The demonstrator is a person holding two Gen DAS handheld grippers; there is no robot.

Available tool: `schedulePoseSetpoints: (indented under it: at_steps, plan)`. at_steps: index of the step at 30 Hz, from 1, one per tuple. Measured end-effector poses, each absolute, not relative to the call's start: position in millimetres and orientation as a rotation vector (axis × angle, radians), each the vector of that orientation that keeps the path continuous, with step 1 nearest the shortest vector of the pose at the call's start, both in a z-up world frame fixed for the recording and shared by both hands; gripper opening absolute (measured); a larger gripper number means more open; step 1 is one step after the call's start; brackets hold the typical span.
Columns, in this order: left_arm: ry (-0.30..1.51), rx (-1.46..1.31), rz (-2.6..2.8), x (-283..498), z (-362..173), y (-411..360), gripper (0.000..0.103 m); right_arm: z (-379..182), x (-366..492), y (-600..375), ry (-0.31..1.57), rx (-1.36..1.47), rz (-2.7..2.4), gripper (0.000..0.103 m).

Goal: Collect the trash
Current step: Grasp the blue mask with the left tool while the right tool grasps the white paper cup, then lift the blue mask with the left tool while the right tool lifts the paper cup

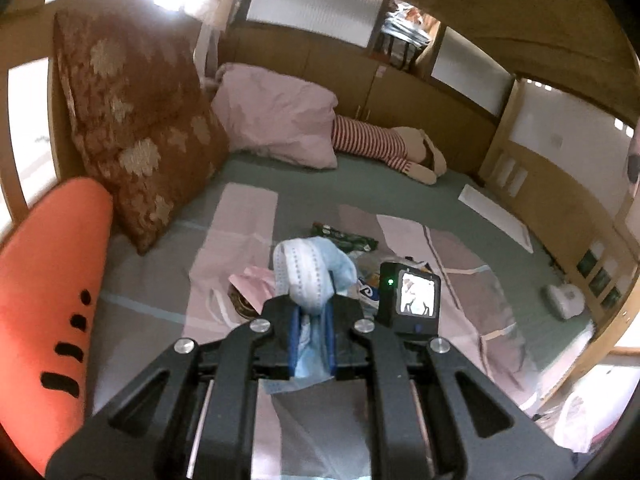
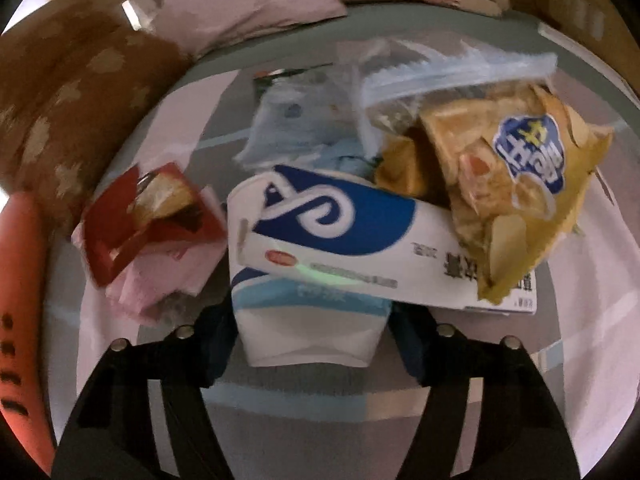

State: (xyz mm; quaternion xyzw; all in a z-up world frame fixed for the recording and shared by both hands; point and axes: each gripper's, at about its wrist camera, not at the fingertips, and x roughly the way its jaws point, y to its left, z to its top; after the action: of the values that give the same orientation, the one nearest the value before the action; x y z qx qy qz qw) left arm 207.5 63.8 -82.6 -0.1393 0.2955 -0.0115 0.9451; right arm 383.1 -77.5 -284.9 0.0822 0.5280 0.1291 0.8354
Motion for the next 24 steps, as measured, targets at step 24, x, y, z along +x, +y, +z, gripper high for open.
schedulePoseSetpoints:
  at_steps: [24]
  plan:
    - [0.683, -0.167, -0.146, 197.5, -98.7, 9.6, 0.011, -110.7, 225.7, -172.4, 0.743, 0.067, 0.350, 0.064]
